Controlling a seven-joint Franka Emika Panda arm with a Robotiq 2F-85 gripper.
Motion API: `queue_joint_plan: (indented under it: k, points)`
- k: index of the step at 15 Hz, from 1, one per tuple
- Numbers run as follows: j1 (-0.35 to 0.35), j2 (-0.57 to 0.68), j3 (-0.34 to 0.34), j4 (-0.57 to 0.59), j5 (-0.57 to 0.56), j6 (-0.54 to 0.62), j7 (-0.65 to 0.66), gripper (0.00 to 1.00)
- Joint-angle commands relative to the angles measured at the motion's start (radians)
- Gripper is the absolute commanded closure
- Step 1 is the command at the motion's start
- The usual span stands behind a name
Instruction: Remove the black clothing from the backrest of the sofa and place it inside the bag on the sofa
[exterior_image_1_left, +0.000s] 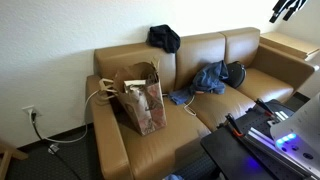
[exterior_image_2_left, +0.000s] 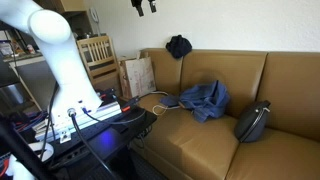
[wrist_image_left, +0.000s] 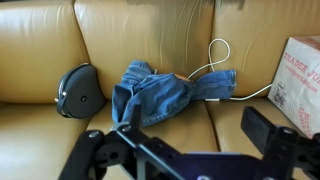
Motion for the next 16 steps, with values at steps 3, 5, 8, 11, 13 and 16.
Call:
queue_joint_plan:
  k: [3, 5, 8, 11, 13, 16]
  points:
    - [-0.004, 0.001, 0.004, 0.002, 0.003, -0.003, -0.002, 0.00]
    - [-0.004, 0.001, 0.004, 0.002, 0.003, -0.003, -0.002, 0.00]
    - [0.026, -0.023, 0.001, -0.009, 0.032, -0.017, -0.034, 0.00]
    - [0.079, -0.056, -0.005, -0.016, 0.087, -0.039, -0.096, 0.00]
    - [0.087, -0.067, -0.003, -0.011, 0.097, -0.041, -0.094, 0.00]
    - [0.077, -0.042, 0.007, 0.002, 0.089, -0.032, -0.062, 0.00]
